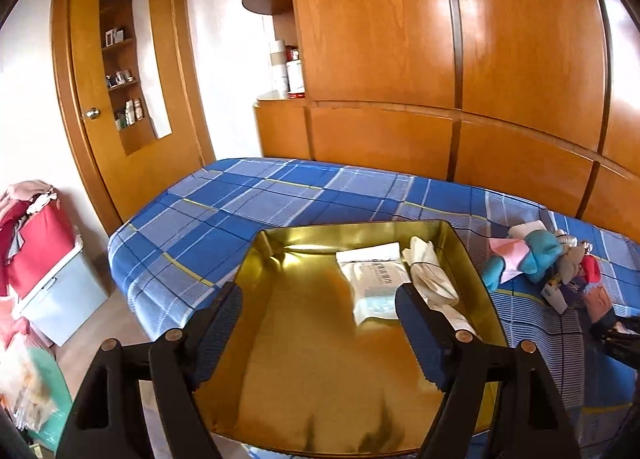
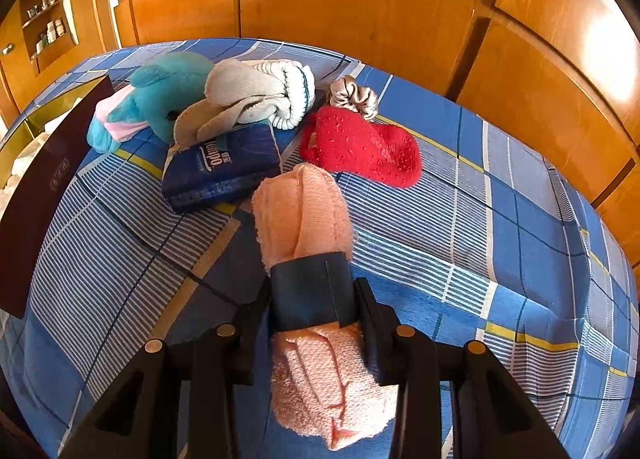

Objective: Organize soft objects
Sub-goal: 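Lower the wipes packet into the gold tray and open the left gripper, then carry the pink rolled towel into the gold tray and release it with the right gripper, then move both grippers back toward the blue elephant and white socks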

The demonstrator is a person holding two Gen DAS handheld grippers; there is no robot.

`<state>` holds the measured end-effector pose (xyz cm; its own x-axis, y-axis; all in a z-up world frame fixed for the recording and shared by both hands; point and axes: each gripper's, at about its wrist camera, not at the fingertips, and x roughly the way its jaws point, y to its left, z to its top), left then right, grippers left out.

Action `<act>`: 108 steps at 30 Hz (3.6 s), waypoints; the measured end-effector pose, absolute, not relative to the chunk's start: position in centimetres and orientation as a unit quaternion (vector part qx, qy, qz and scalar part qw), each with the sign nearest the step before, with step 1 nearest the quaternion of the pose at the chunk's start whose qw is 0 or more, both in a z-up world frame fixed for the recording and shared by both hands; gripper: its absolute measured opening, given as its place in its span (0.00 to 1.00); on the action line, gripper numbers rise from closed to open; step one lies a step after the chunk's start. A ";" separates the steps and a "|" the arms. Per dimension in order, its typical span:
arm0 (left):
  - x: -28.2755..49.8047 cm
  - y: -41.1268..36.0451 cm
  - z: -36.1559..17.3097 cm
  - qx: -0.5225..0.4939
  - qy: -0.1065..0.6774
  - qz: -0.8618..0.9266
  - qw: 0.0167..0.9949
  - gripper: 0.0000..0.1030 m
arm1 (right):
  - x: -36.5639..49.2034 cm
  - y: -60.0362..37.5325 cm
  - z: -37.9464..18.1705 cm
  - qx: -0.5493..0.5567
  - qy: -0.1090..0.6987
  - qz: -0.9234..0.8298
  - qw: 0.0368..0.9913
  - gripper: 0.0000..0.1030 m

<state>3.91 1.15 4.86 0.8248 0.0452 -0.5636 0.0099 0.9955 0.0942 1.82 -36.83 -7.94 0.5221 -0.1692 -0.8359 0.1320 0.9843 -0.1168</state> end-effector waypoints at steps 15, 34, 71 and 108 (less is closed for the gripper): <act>2.8 4.2 4.3 0.039 0.301 0.029 0.952 0.77 | 1.8 -36.0 -7.9 -0.024 0.488 -0.121 0.864 0.34; 2.4 6.4 3.4 0.018 0.313 0.037 0.949 0.77 | 0.8 -32.1 -1.2 0.079 0.417 -0.084 0.902 0.32; 2.8 9.9 2.0 -0.023 0.341 0.062 0.938 0.77 | 10.9 -10.1 -4.0 0.026 0.474 0.165 0.865 0.47; 2.4 0.0 4.1 0.065 0.328 -0.039 0.942 0.78 | 2.9 -29.3 1.5 0.036 0.375 -0.010 0.926 0.47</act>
